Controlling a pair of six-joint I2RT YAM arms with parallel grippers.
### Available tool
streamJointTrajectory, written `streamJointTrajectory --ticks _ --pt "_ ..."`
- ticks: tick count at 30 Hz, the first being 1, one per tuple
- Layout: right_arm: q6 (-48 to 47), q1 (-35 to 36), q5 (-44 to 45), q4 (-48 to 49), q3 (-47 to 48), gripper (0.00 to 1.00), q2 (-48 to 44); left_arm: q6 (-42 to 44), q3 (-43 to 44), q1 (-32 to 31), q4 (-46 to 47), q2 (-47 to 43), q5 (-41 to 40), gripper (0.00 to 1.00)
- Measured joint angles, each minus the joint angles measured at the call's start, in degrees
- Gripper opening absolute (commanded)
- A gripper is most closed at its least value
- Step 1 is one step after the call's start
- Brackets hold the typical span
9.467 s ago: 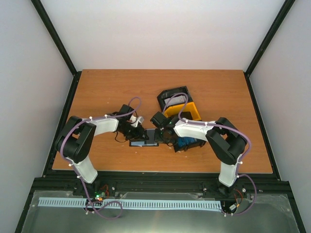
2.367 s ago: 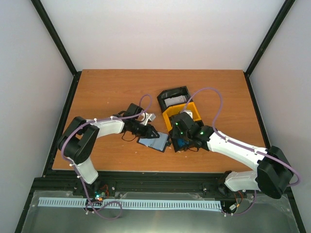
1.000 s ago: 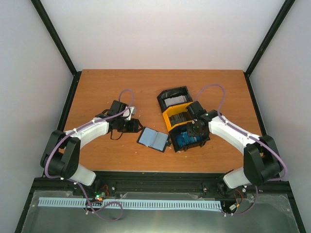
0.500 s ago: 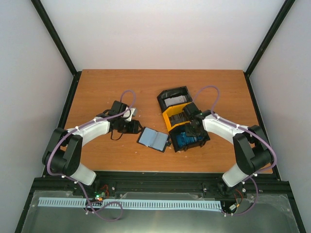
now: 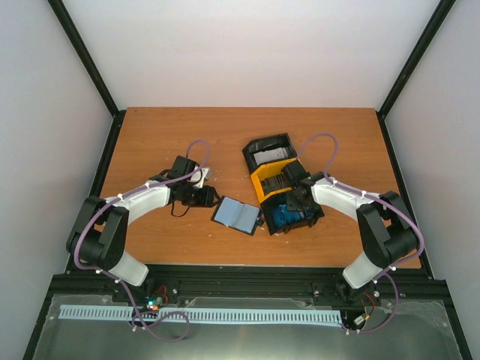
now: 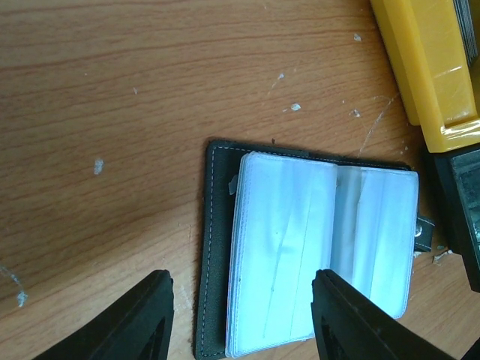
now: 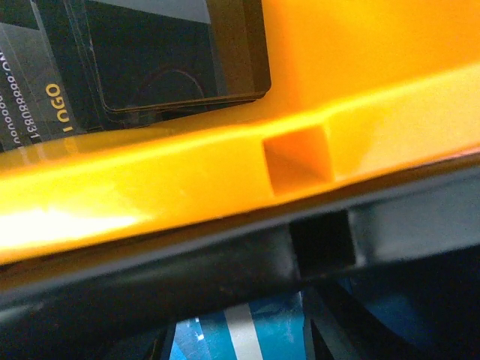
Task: Put the credit cards into the card holder
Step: Pick up the credit card from the storage box.
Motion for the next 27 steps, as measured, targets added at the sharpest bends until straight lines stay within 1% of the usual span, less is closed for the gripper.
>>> streamJointTrajectory --ticks 8,14,17,20,27 --pt "0.0 0.0 1.5 -0.2 0.0 0.38 -0.3 0.0 0.0 0.0 0.0 0.4 0.2 0.52" --pt "0.0 0.0 3.7 -1.8 0.0 0.32 -2.4 -0.1 0.0 0.0 0.0 0.4 0.4 0.51" --pt "-0.1 0.0 4.4 -2.4 0.0 0.32 -2.8 -0.4 0.0 0.0 0.0 0.4 0.8 0.51" --pt "-0.4 -0.1 4.5 -2.6 0.0 0.37 -2.8 -0.5 0.0 0.0 0.0 0.4 0.9 0.52" --pt "-2.5 -0.1 1.5 -1.9 0.1 0.39 -1.5 -0.8 0.0 0.0 0.0 0.4 1.2 0.51"
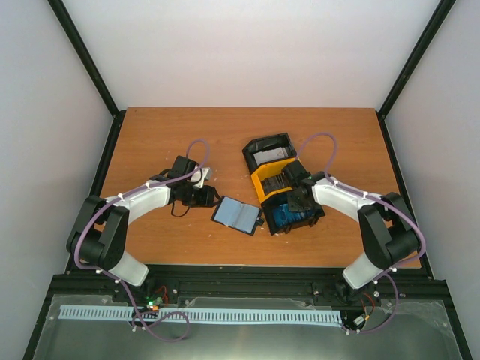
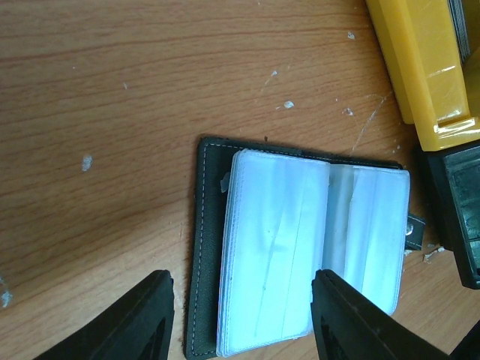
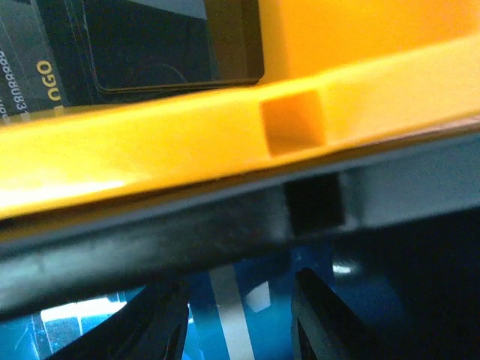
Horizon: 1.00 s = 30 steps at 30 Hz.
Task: Put the credit cards into the card holder
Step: Pick up the credit card from the storage box.
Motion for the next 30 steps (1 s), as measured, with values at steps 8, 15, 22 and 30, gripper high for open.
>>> streamJointTrajectory --ticks 8,15,22,30 --pt "-2.2 0.0 -2.3 2.5 0.1 0.41 1.5 -0.2 0.0 0.0 0.0 0.0 0.0 0.51" --pt "-3.0 0.0 -1.5 3.7 0.1 0.38 1.9 -0.2 0.0 0.0 0.1 0.0 0.1 0.51" --pt "-3.8 0.0 2.4 4.1 0.3 0.30 2.5 -0.2 0.0 0.0 0.3 0.0 0.1 0.51" --pt "-4.1 0.0 7.3 3.4 0.3 0.27 2.5 -0.2 0.0 0.0 0.5 0.2 0.1 0.51"
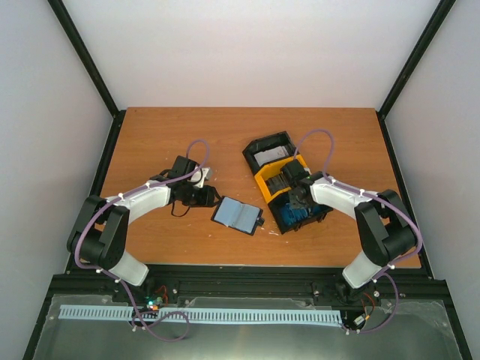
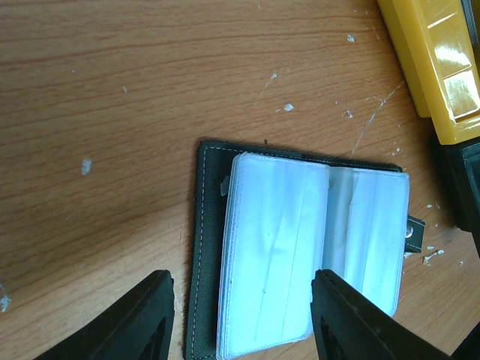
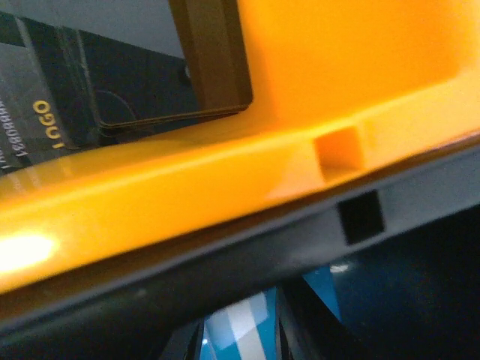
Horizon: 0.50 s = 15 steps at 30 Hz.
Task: Put the credit cards into the card holder
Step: Pick up the credit card from the storage box.
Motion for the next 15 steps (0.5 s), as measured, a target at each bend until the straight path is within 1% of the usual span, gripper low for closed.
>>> streamJointTrajectory --ticks 9,12,15 --pt "-0.9 -0.1 3.5 -1.6 0.2 0.26 -0.7 0.0 0.0 0.0 0.1 0.0 0.0 0.51" --pt "-1.3 -0.1 3.3 -1.7 0.3 0.32 -0.7 0.0 0.0 0.0 0.2 0.3 0.0 0.51" --pt "-2.8 -0.1 1.1 -1.5 0.3 0.34 -0.7 0.0 0.0 0.0 0.2 0.5 0.1 0.51"
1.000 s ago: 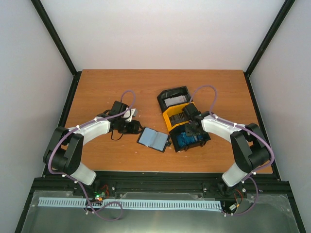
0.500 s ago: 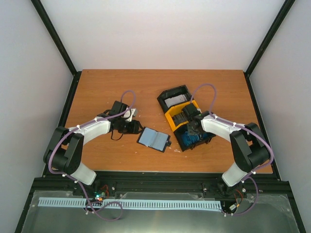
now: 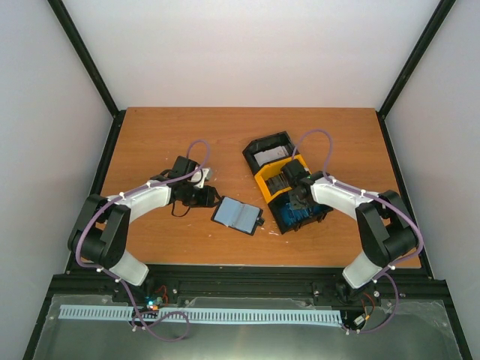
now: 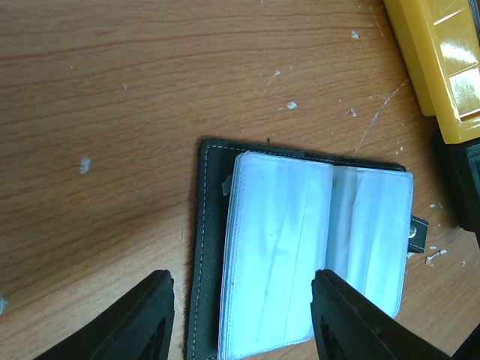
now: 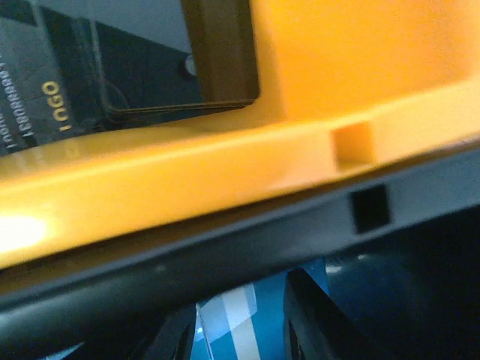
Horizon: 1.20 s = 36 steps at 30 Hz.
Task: Put the credit cards into the card holder
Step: Pick up the credit card from the storage box.
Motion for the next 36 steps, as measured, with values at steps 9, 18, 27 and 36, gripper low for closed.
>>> streamJointTrajectory --ticks 9,18,27,36 --pt "-5.2 -0.2 -3.7 2.0 0.4 0.35 1.2 0.0 0.0 0.0 0.2 0.1 0.0 0.51" --pt "-9.4 -0.2 -0.1 4.9 0.4 0.29 2.5 0.0 -0.5 0.0 0.9 0.1 0.0 0.51" --pt "-10.8 -0.2 4.2 5.8 0.3 0.25 2.2 0.0 -0.6 0.0 0.9 0.1 0.0 0.51" --pt "-11.1 -0.9 6.7 5.8 0.3 0.25 0.2 0.0 -0.6 0.0 1.0 0.1 0.0 0.51"
